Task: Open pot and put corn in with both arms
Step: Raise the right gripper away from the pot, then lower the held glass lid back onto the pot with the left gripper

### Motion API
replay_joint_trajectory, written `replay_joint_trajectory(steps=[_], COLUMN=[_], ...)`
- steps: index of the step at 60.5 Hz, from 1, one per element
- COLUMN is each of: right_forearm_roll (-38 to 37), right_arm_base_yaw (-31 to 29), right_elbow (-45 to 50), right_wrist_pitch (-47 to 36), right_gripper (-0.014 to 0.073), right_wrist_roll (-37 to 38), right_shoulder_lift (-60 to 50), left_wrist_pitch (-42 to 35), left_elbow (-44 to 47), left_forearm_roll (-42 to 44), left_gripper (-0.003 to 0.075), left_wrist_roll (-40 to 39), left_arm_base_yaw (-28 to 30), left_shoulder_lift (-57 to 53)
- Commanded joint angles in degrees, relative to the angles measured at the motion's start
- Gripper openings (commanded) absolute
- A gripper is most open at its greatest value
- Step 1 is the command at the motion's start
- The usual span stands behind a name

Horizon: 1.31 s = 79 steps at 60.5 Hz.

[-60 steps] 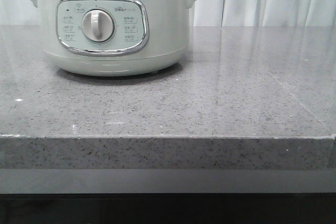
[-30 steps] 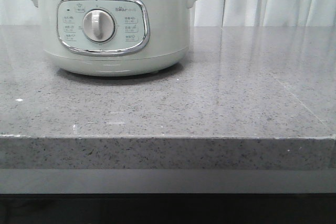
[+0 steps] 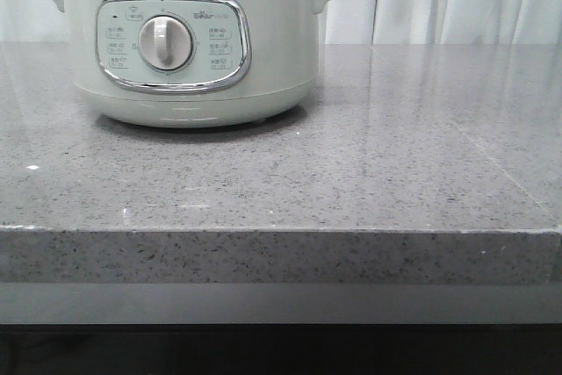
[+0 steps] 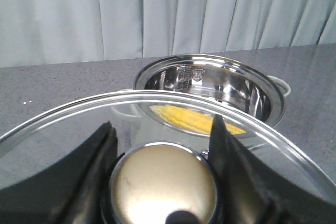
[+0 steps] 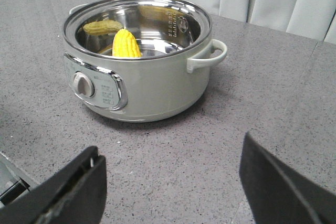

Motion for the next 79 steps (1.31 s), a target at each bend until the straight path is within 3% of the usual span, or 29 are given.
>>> replay_joint_trajectory(steps=[1, 13, 30, 63, 79], right_forearm_roll=[0.12, 0.12, 0.12, 0.12, 0.12], right_arm_base_yaw=[-0.21, -0.21, -0.21, -0.21, -0.21], right_elbow=[-1.55, -1.55, -1.55, -1.55, -1.55], right_wrist_pitch=[-4.60, -4.60, -4.60, -4.60, -4.60], right_gripper=[0.0540, 0.0540, 0.0540, 0.0540, 0.0540], right_wrist_roll=[0.00, 0.00, 0.00, 0.00, 0.00], right_shoulder_lift=[-0.16, -0.16, -0.16, -0.16, -0.16], left_wrist_pitch=[-9.61, -12.06, -22.07, -25.03, -26.33], left_elbow=[-3.54, -9.80, -18.90, -36.13, -37.40], left_forearm_roll=[-2.31, -2.31, -2.21, -2.31, -2.31], left_gripper=[0.0134, 0.0134, 0.0134, 0.0134, 0.0134], left_wrist_roll=[0.45, 0.68, 0.68, 0.68, 0.68], left_arm_base_yaw=[-0.07, -4.67, -10.86, -11.49, -11.49], left_shoulder_lift=[3.06, 13.34, 29.52, 51.95, 56.67])
